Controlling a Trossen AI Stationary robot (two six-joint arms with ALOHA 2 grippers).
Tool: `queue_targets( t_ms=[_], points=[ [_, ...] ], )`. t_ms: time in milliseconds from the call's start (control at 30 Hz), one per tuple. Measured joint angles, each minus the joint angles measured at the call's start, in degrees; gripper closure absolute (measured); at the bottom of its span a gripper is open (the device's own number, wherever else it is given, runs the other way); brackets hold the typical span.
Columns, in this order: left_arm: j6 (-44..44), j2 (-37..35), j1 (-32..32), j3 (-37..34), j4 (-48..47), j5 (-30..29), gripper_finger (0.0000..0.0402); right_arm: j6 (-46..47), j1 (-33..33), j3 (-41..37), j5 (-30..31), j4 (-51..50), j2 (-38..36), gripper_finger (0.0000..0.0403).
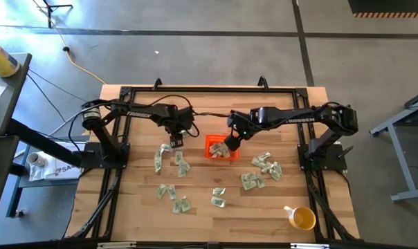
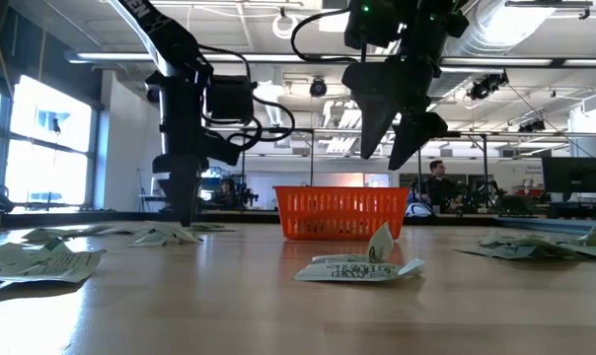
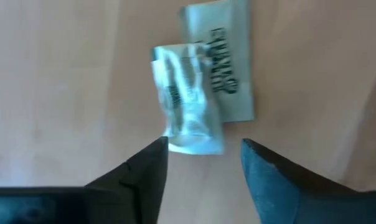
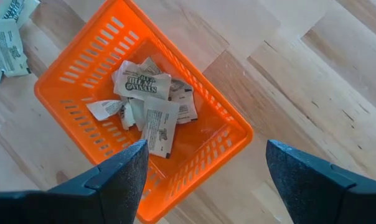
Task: Pick and place Stevia / Truvia into bins
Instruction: Put the light green stevia packet into the orange basket
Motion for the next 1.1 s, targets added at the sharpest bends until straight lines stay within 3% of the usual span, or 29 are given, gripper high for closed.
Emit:
queue_targets(
  t_ms=[500, 833, 967, 1100],
  points=[
    [5.49, 0.0, 8.9, 0.04, 3.66, 0.0, 0.0266, 1.19, -0.12, 0.0, 0.9, 0.0, 0.0, 0.0092],
    [5.15, 0.0, 11.06, 0.04, 3.39, 4.46, 0.0367, 0.1, -0.12, 0.0, 1.38, 0.0, 0.0, 0.0092],
    [6.98, -0.15, 8.93, 0.04, 2.42, 9.15, 0.0359, -0.95, -0.12, 0.0, 0.21, 0.02, 0.0, 0.0092],
    [10.82, -0.17, 6.1, 0.04, 2.18, 6.77, 0.0292, -1.68, -0.12, 0.0, -0.6, 0.04, 0.0, 0.0092]
  ],
)
